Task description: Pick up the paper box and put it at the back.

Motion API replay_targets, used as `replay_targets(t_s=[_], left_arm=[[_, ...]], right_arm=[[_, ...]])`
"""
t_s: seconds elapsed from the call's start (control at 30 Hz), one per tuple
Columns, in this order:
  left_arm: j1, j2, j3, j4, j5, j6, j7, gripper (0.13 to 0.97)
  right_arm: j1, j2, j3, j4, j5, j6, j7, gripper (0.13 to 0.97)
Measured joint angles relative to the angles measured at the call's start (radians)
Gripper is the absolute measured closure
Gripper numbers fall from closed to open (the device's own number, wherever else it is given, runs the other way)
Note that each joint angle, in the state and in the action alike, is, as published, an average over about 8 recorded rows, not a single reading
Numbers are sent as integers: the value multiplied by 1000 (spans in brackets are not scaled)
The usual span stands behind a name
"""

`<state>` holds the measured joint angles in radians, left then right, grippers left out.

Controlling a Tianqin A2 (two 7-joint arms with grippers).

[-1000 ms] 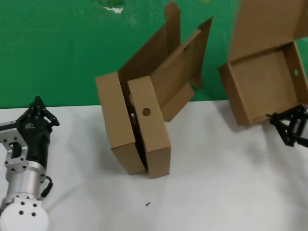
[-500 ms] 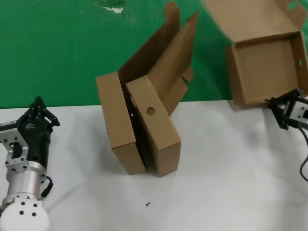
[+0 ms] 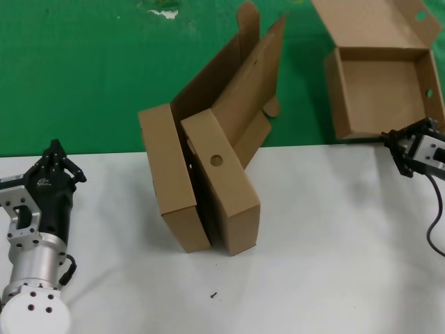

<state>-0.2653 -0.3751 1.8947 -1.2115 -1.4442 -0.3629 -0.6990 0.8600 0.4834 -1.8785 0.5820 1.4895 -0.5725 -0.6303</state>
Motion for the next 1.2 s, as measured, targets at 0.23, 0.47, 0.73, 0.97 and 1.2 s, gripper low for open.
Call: replay_targets(t_s=[0.23, 0.47, 0.73, 0.97, 1.2], left_arm=[[0, 0, 0, 0, 0, 0, 0, 958], [0, 0, 0, 0, 0, 0, 0, 958], [0, 0, 0, 0, 0, 0, 0, 958], [3, 1, -3, -4, -4, 4, 7, 957], [19, 5, -21, -28, -26, 26, 50, 955]], right_arm=[[10, -13, -14, -2, -12, 25, 20, 916], [-26, 12, -38, 101, -54, 41, 113, 883], [-187, 121, -29, 440, -87, 31, 270, 766], [-314, 167, 39, 666, -26, 70, 284, 625], [-349, 145, 55, 690, -4, 102, 305, 474]])
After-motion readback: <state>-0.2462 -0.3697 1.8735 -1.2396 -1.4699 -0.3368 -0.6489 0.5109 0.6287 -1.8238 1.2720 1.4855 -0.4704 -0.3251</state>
